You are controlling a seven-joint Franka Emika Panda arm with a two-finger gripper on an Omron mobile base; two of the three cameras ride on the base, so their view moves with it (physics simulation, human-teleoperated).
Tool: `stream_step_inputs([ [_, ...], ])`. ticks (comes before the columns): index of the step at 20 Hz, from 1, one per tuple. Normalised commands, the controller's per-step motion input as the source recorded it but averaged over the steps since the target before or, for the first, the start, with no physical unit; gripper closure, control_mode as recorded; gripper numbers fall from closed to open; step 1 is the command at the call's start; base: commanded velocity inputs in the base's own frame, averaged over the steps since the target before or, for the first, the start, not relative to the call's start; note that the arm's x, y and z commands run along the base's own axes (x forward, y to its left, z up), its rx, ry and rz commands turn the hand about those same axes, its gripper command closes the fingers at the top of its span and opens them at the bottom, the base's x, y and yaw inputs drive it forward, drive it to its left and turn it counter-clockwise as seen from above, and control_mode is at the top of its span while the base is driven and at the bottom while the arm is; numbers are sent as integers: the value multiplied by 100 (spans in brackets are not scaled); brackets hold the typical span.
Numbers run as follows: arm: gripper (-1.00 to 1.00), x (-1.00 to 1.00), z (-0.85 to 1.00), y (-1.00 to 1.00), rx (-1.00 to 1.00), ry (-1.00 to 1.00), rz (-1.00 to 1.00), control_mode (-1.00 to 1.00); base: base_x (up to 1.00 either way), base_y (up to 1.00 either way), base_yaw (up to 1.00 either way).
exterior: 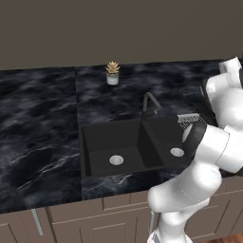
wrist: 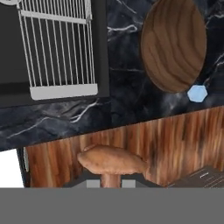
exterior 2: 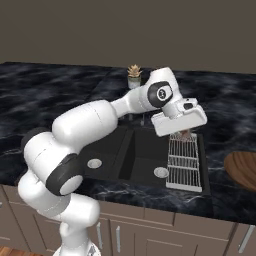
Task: Pick the mushroom from the sink and place it in the bowl. Then pick the bowl and place it in the microwave. Then close the microwave door and press the start button.
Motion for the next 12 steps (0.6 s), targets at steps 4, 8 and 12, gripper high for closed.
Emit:
stream_step_inputs([
  [4,100,1,0,-63,0,0,18,-100,0,0,0],
  [8,100,0,-1,-80,2,0,29,-100,0,0,0],
  [12,100,19,-31,-46,3,2,34,-100,0,0,0],
])
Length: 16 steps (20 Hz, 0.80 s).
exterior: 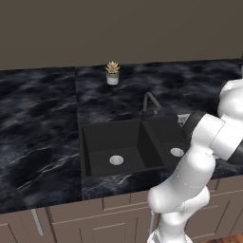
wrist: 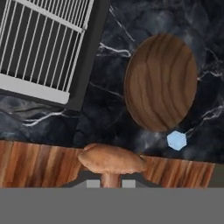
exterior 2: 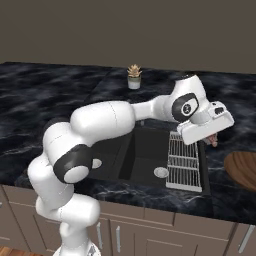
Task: Pick the mushroom from the sink and place it in the bowl. Then pick the bowl and place it in the microwave. Then close the microwave door and press the start button.
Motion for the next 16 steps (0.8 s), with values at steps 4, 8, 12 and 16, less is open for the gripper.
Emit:
stream_step_inputs([
  [4,100,15,-40,-20,5,0,32,-100,0,0,0],
  [8,100,16,-48,-11,6,0,31,-100,0,0,0],
  [12,100,17,-24,-12,0,0,13,-100,0,0,0],
  [16,100,31,-14,-22,-5,4,1,-100,0,0,0],
])
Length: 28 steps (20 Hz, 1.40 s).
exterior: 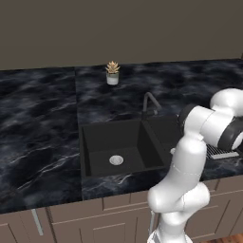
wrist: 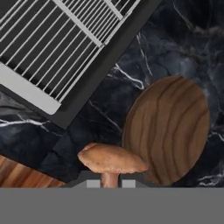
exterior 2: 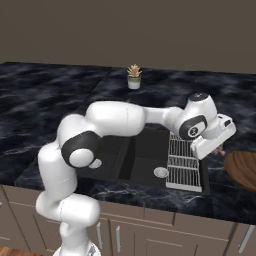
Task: Pick the mushroom from the sink and place it in the bowl. Then pick the bowl and place it in the microwave. Then close the microwave door and press the start button.
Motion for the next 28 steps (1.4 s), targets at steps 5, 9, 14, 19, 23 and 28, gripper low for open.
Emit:
stream_step_inputs([
  [5,100,27,-28,-41,-3,5,0,-100,0,0,0],
  [9,100,20,-37,-51,0,0,2,-100,0,0,0],
  [14,100,24,-14,-47,0,0,3,-100,0,0,0],
  [19,100,23,-8,-29,0,0,5,-100,0,0,0],
  [23,100,6,-31,-17,2,0,6,-100,0,0,0],
  [28,100,0,-44,-2,5,0,3,-100,0,0,0],
])
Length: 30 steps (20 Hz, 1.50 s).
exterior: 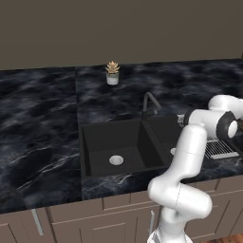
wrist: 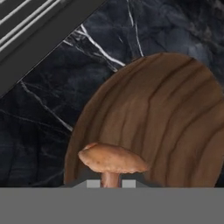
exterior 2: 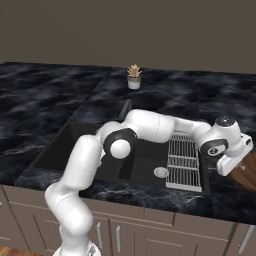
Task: Pick the mushroom from the sink and place it in the bowl. Then pick the bowl and place it in the microwave. Then close the microwave door and press the start button.
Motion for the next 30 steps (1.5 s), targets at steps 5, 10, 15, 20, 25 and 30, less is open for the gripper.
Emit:
stream_step_inputs([
  [5,100,0,-36,-4,2,0,1,-100,0,0,0],
  [10,-100,7,-16,-1,0,1,0,-100,0,0,0],
  [15,-100,5,14,0,1,1,0,-100,0,0,0],
  [20,-100,-9,42,29,-2,0,0,-100,0,0,0],
  [25,-100,-14,1,89,-7,5,-1,-100,0,0,0],
  [30,-100,0,-19,31,-6,0,-6,-100,0,0,0],
])
